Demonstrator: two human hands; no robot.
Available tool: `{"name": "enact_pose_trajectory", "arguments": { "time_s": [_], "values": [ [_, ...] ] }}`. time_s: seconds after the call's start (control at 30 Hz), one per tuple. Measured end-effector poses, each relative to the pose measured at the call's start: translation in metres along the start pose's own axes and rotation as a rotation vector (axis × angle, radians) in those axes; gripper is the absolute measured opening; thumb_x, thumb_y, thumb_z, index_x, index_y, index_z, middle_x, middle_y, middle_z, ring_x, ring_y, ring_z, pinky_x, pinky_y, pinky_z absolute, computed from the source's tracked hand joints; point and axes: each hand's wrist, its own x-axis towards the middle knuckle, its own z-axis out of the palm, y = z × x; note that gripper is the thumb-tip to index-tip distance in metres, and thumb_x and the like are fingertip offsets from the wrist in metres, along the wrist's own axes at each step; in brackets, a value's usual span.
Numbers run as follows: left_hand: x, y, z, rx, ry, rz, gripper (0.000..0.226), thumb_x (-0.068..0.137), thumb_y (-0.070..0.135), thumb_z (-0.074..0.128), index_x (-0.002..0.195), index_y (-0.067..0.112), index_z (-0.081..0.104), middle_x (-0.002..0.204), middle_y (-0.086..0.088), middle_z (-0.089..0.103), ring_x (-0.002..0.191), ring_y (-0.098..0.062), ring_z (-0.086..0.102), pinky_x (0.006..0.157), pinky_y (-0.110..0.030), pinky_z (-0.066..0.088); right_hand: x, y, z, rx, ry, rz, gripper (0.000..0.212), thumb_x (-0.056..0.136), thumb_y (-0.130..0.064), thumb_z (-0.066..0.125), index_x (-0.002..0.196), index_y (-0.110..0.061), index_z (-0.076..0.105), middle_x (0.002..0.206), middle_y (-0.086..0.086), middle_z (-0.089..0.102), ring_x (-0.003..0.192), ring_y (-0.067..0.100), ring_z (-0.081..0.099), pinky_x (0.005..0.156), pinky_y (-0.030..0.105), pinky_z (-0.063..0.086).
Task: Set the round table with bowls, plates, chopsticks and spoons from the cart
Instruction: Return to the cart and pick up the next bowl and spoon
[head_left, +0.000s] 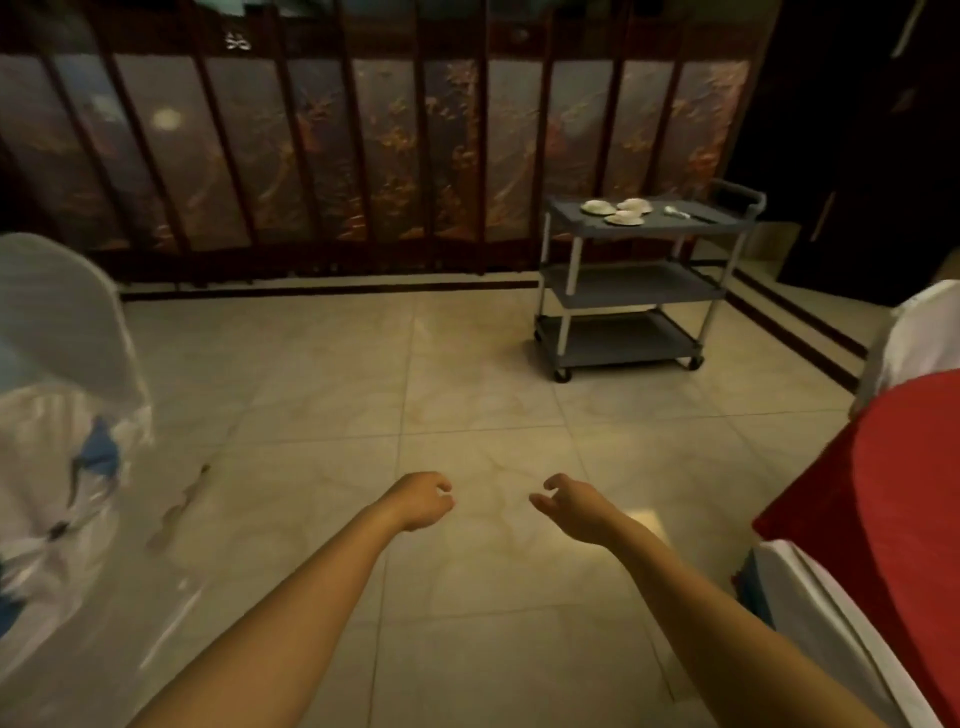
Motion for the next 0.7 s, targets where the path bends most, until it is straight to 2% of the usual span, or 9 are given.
{"name": "enact_pose_trajectory", "arguments": {
  "time_s": [0.17, 0.27, 0.4, 0.47, 0.7],
  "values": [
    [0.118, 0.032, -0.027, 0.013, -0.094, 0.102, 0.041, 0.093, 0.032, 0.048, 0.131, 0.017, 0.051, 0.131, -0.01, 0.055, 0.098, -0.024, 0.058, 0.07, -0.026, 0.046, 0.087, 0.013, -0.042, 0.026, 0.061, 0.112, 0.055, 0.094, -0.044, 0.046, 0.135, -0.007, 0.041, 0.133, 0.015, 0.054, 0.119, 0.028, 0.053, 0.097, 0.033, 0.043],
    [0.192, 0.058, -0.048, 0.063, -0.152, 0.169, 0.041, 0.093, 0.031, 0.048, 0.131, 0.016, 0.05, 0.131, -0.012, 0.054, 0.091, -0.022, 0.056, 0.066, -0.026, 0.046, 0.14, 0.016, -0.075, 0.071, 0.114, 0.167, 0.055, 0.094, -0.043, 0.046, 0.136, -0.008, 0.041, 0.134, 0.015, 0.053, 0.118, 0.026, 0.054, 0.097, 0.032, 0.043],
    [0.279, 0.101, -0.081, 0.129, -0.189, 0.238, 0.042, 0.093, 0.031, 0.047, 0.132, 0.015, 0.05, 0.131, -0.012, 0.054, 0.111, -0.029, 0.059, 0.078, -0.033, 0.052, 0.203, 0.016, -0.122, 0.097, 0.17, 0.232, 0.055, 0.095, -0.043, 0.045, 0.137, -0.008, 0.04, 0.136, 0.014, 0.053, 0.12, 0.025, 0.053, 0.099, 0.033, 0.043],
    [0.313, 0.124, -0.096, 0.154, -0.185, 0.263, 0.042, 0.093, 0.03, 0.047, 0.132, 0.015, 0.05, 0.131, -0.011, 0.055, 0.112, -0.03, 0.059, 0.084, -0.035, 0.053, 0.228, 0.017, -0.145, 0.107, 0.204, 0.251, 0.054, 0.095, -0.042, 0.045, 0.137, -0.008, 0.041, 0.136, 0.014, 0.052, 0.121, 0.025, 0.052, 0.1, 0.032, 0.042],
    [0.436, 0.204, -0.118, 0.204, -0.233, 0.344, 0.041, 0.094, 0.026, 0.045, 0.133, 0.015, 0.049, 0.13, -0.012, 0.054, 0.112, -0.031, 0.058, 0.086, -0.035, 0.052, 0.332, 0.044, -0.223, 0.119, 0.272, 0.319, 0.053, 0.095, -0.04, 0.045, 0.137, -0.008, 0.04, 0.137, 0.014, 0.051, 0.122, 0.026, 0.052, 0.1, 0.033, 0.042]
  ]
}}
